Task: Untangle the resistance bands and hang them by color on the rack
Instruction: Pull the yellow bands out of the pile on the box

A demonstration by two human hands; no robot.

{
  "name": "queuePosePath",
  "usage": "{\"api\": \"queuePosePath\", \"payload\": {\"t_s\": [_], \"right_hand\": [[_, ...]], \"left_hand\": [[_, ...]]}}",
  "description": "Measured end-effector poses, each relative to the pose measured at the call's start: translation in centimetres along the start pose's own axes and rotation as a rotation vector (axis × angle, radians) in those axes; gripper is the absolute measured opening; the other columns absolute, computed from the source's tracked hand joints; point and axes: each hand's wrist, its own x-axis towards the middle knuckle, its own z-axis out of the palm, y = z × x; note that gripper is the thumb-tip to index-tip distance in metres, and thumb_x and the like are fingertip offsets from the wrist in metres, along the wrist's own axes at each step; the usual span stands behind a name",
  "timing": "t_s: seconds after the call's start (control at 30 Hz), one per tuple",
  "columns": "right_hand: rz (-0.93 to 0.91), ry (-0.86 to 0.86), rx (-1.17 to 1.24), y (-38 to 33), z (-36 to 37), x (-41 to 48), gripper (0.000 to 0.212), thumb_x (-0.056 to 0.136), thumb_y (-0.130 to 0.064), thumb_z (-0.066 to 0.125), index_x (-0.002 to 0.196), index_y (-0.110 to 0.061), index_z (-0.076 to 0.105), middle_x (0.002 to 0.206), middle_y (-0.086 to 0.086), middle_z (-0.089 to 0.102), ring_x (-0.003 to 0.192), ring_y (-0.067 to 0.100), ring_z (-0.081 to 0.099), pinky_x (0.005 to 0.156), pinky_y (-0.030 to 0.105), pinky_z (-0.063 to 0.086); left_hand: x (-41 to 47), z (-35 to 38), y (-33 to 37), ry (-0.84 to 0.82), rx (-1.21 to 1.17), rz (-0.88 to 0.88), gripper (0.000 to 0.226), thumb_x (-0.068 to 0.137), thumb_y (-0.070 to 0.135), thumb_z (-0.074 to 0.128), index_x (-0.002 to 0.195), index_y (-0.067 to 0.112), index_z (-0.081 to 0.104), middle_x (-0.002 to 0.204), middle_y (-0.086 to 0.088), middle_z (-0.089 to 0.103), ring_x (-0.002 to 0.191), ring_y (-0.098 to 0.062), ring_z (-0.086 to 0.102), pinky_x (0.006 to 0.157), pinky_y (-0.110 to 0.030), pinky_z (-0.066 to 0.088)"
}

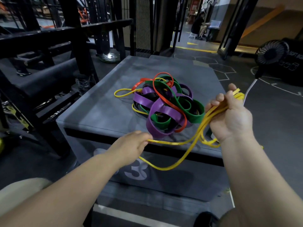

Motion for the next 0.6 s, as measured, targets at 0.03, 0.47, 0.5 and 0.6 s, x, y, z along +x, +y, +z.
{"api": "queuePosePath", "payload": {"t_s": [0.03,0.47,0.5,0.6], "right_hand": [[0.025,-0.009,-0.022,0.3,0.1,-0.2,0.017,0.104,-0.017,0.038,0.113,-0.025,0.049,0.06,-0.003,0.05,0.051,0.012,0.05,0.057,0.024,0.048],[0.212,-0.406,-1.042,7.2,0.1,-3.9,0.029,0.095,-0.039,0.049,0.124,-0.041,0.046,0.068,-0.001,0.059,0.056,0.018,0.056,0.058,0.044,0.05],[0.25,-0.418,-1.042,7.4,0.2,-4.2,0.028,0.097,-0.037,0.048,0.125,-0.039,0.046,0.068,0.004,0.058,0.052,0.019,0.055,0.052,0.041,0.051],[0.309,-0.441,-0.994,8.0,0.5,-4.6,0.022,0.102,-0.03,0.045,0.123,-0.029,0.049,0.064,0.007,0.047,0.042,0.012,0.041,0.041,0.026,0.033]], "left_hand": [[-0.2,-0.4,0.7,-0.001,0.006,0.075,0.028,0.099,0.026,0.043,0.123,0.024,0.057,0.107,0.006,0.055,0.101,-0.016,0.053,0.089,-0.032,0.041],[-1.0,-2.2,4.5,0.255,-0.213,0.387,0.017,0.089,0.041,0.051,0.103,0.031,0.047,0.088,0.021,0.051,0.08,0.001,0.052,0.072,-0.018,0.043],[-1.1,-2.2,4.4,0.285,-0.259,0.357,0.019,0.087,0.042,0.053,0.101,0.031,0.045,0.084,0.02,0.053,0.077,0.0,0.054,0.07,-0.02,0.045],[-1.0,-2.4,4.2,0.325,-0.33,0.298,0.026,0.082,0.031,0.068,0.092,0.03,0.045,0.076,0.022,0.055,0.069,-0.001,0.053,0.061,-0.013,0.041]]}}
